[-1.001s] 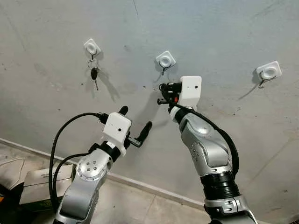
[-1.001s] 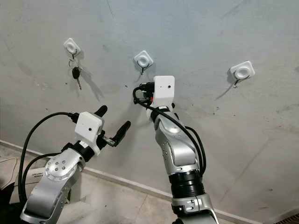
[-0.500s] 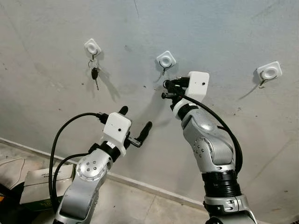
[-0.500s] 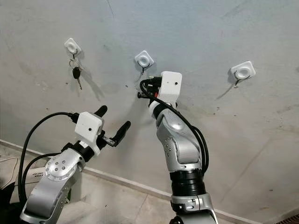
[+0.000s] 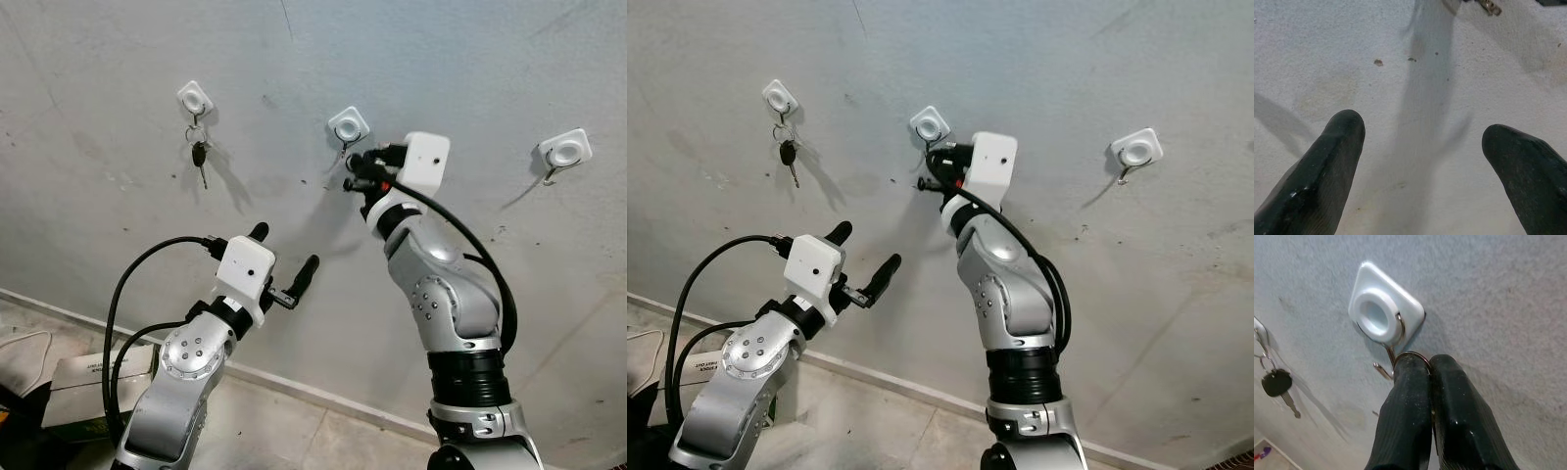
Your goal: Hang keys on a hook
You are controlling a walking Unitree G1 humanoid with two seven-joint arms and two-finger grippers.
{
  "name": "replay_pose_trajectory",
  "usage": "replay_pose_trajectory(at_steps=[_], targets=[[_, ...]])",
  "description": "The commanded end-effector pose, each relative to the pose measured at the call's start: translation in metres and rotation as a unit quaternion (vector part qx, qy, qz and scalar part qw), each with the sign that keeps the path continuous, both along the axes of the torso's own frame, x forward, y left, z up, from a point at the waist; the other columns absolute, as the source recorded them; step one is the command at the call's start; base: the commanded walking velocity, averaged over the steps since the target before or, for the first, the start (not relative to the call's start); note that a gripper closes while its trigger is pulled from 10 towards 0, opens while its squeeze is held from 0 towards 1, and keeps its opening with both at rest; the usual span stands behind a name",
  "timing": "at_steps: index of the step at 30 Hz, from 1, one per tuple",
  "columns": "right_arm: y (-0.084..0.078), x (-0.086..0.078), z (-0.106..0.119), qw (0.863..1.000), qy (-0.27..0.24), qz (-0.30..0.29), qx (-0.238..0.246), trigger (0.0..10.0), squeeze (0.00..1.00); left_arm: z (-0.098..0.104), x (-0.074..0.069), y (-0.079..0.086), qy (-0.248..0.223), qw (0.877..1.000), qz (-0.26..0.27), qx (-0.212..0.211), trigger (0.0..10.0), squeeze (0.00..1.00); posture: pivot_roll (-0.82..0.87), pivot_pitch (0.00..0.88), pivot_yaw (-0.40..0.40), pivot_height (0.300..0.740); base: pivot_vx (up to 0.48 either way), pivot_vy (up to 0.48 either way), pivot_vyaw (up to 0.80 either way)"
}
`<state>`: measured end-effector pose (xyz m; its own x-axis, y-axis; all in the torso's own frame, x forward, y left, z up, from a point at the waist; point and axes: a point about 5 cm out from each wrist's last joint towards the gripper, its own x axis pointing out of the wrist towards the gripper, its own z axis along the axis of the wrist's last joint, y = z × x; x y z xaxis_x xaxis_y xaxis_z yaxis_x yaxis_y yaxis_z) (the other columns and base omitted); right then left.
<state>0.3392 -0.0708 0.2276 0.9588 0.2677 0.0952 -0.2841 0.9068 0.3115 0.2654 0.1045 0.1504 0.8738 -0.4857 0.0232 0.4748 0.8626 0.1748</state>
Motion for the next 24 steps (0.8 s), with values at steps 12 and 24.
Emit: replay_pose_trajectory(at_steps=[12, 24], targets=[[-0.007, -0.018, 0.018, 0.995, -0.058, 0.074, 0.014, 10.0, 0.00, 0.011, 0.000, -0.001, -0.027, 0.999, -0.014, -0.014, 10.0, 0.00, 0.08, 0.000, 0.030, 0.740, 0.000, 0.000, 0.00], [-0.002, -0.030, 0.026, 0.988, -0.091, 0.126, 0.016, 10.0, 0.00, 0.022, 0.000, -0.003, -0.061, 0.998, -0.028, -0.011, 10.0, 0.00, 0.08, 0.000, 0.032, 0.740, 0.000, 0.000, 0.00]])
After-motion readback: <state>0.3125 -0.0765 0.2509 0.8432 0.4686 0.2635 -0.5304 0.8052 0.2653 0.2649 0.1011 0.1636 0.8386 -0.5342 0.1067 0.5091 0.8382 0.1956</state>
